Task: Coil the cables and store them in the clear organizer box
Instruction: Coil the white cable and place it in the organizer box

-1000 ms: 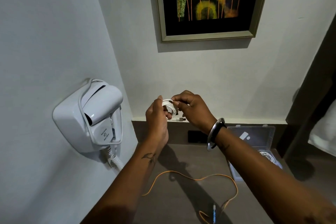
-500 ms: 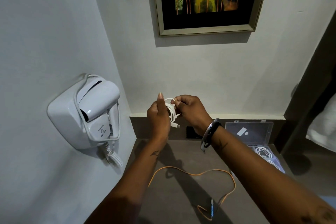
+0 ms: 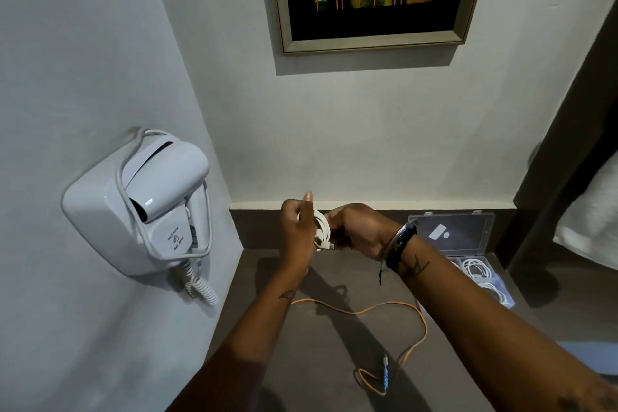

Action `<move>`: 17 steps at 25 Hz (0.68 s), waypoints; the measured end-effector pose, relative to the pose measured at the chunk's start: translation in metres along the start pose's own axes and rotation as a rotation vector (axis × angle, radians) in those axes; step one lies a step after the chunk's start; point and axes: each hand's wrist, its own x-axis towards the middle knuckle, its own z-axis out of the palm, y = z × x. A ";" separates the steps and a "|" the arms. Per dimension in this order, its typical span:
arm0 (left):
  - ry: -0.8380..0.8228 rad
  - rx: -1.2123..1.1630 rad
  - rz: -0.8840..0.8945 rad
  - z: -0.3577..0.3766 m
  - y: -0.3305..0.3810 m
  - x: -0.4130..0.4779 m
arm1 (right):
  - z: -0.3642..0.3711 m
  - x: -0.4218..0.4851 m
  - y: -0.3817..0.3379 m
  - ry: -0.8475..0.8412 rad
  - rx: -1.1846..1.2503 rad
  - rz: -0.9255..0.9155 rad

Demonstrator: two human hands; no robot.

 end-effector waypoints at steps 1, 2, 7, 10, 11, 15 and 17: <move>0.051 -0.002 0.033 0.001 -0.002 0.001 | 0.002 -0.002 0.001 0.014 0.024 -0.031; 0.080 -0.009 0.063 0.002 -0.006 0.001 | 0.003 -0.004 0.001 0.012 0.045 -0.048; 0.180 -0.085 -0.015 0.007 -0.018 0.004 | 0.017 -0.010 0.010 0.076 -0.282 -0.187; 0.227 -0.127 -0.119 0.014 -0.022 0.008 | 0.021 -0.006 0.023 0.174 -0.279 -0.250; 0.228 -0.154 -0.162 0.017 -0.025 0.009 | 0.019 -0.004 0.027 0.210 -0.262 -0.256; 0.122 -0.241 -0.416 0.037 -0.047 0.007 | -0.003 0.001 0.049 0.344 -0.116 -0.260; 0.018 -0.145 -0.422 0.054 -0.067 -0.004 | -0.026 -0.001 0.072 0.417 -0.081 -0.218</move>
